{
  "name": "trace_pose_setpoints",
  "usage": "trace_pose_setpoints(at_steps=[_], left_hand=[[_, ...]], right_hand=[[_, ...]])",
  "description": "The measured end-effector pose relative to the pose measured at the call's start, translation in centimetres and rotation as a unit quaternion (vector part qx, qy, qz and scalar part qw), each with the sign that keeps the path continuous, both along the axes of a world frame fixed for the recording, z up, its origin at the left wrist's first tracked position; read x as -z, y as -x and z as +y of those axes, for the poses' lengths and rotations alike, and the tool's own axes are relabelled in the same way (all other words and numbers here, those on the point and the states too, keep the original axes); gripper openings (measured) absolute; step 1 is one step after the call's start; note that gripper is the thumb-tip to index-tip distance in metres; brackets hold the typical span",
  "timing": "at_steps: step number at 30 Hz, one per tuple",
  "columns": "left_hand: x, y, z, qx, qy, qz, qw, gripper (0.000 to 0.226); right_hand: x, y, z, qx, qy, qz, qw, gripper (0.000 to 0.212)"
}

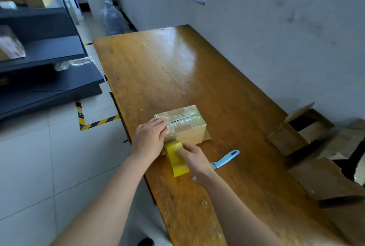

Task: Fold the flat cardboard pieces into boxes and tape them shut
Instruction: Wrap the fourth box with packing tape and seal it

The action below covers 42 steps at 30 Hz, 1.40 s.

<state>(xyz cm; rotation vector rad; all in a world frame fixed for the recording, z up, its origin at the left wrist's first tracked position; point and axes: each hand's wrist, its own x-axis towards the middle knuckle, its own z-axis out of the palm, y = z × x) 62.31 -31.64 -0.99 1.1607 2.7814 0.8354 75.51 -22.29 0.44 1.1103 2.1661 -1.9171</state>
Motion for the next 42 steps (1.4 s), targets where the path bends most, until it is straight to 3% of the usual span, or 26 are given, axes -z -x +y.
trace_pose_setpoints(at_steps=[5,12,17,21,24,29,35,42], left_hand=[[0.1,2.1,-0.6,0.046,0.025,-0.053,0.997,0.037],[0.9,1.0,-1.8,0.068,-0.008,-0.055,0.996,0.037],[0.5,1.1,-1.9,0.078,0.000,-0.065,0.995,0.038],[0.4,0.9,-2.1,0.082,-0.002,-0.072,0.994,0.039],[0.3,0.9,-2.4,0.090,0.007,-0.084,0.992,0.044],[0.5,0.3,-2.3,0.079,0.019,-0.025,0.996,0.062],[1.1,-0.8,-1.6,0.062,0.048,0.055,0.995,0.063],[1.4,-0.9,-1.4,0.063,0.026,0.021,0.997,0.068]], right_hand=[[0.2,-0.1,-2.0,-0.017,0.025,0.032,0.999,0.030],[0.8,0.4,-2.7,-0.002,-0.074,-0.041,0.996,0.044],[1.2,1.2,-2.9,0.058,-0.013,-0.140,0.988,0.033],[1.7,1.8,-3.2,0.102,0.012,-0.165,0.981,0.027],[1.5,2.4,-3.2,0.118,0.028,-0.167,0.978,0.029],[1.6,2.0,-3.2,0.089,0.014,-0.160,0.983,0.054],[2.2,-0.3,-2.6,0.093,0.078,-0.086,0.989,0.035],[2.0,-0.4,-2.3,0.058,0.041,-0.077,0.994,0.030]])
